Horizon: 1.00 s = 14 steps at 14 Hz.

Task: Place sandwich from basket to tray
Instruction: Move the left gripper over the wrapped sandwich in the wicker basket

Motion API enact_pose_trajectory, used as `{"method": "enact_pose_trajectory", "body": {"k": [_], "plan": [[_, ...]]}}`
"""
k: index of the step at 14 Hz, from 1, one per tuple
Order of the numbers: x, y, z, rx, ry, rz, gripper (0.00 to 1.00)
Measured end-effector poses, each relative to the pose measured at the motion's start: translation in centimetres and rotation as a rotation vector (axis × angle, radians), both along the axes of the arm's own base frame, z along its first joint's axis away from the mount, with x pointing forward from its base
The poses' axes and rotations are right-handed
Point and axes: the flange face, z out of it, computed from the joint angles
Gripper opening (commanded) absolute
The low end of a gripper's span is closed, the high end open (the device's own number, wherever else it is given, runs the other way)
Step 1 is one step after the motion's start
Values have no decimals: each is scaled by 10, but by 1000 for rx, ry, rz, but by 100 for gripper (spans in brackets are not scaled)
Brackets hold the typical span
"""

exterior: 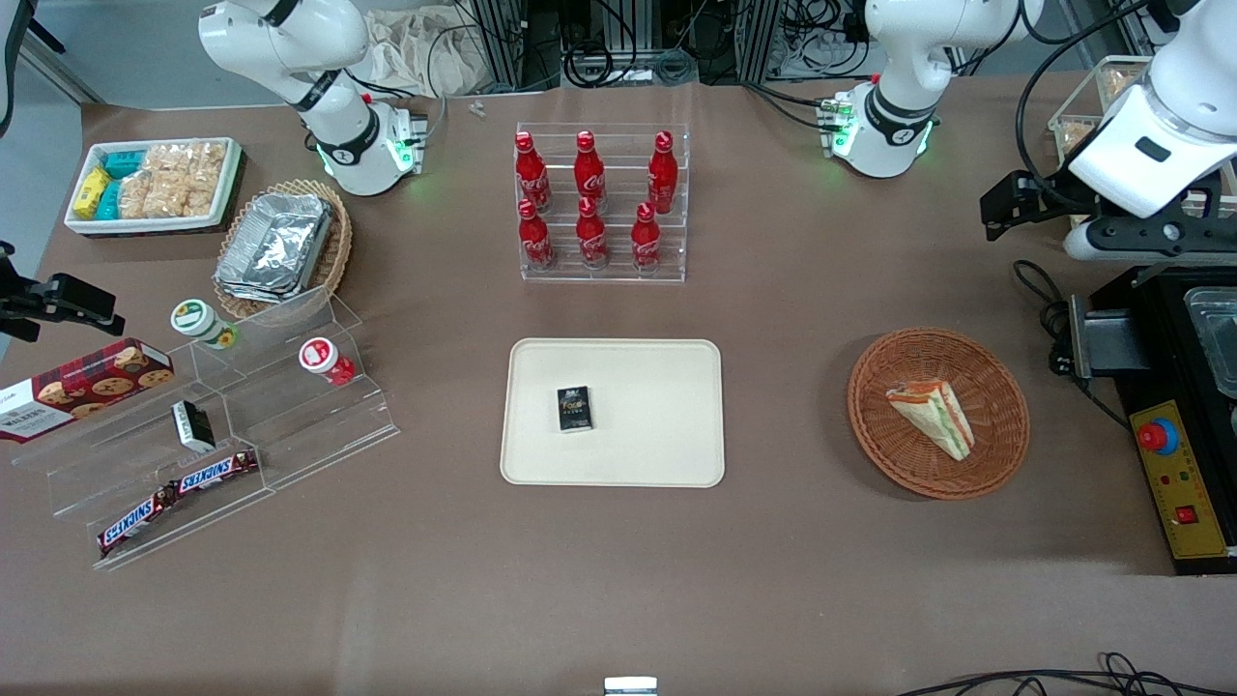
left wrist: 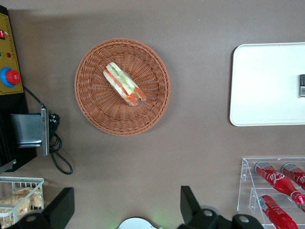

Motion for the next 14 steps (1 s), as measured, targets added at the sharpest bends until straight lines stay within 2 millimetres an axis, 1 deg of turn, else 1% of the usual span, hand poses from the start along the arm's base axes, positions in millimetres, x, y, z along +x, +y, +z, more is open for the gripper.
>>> {"method": "enact_pose_trajectory", "body": {"k": [4, 6, 8, 9, 10, 12, 14], "plan": [[2, 0, -4, 2, 7, 26, 100], [8, 1, -14, 8, 24, 103, 100], [17, 5, -31, 14, 44, 166, 100], [22, 12, -45, 17, 52, 209, 100], [29, 24, -66, 21, 60, 261, 100], [37, 53, -120, 25, 70, 355, 100], [39, 77, -179, 24, 60, 411, 100]]}}
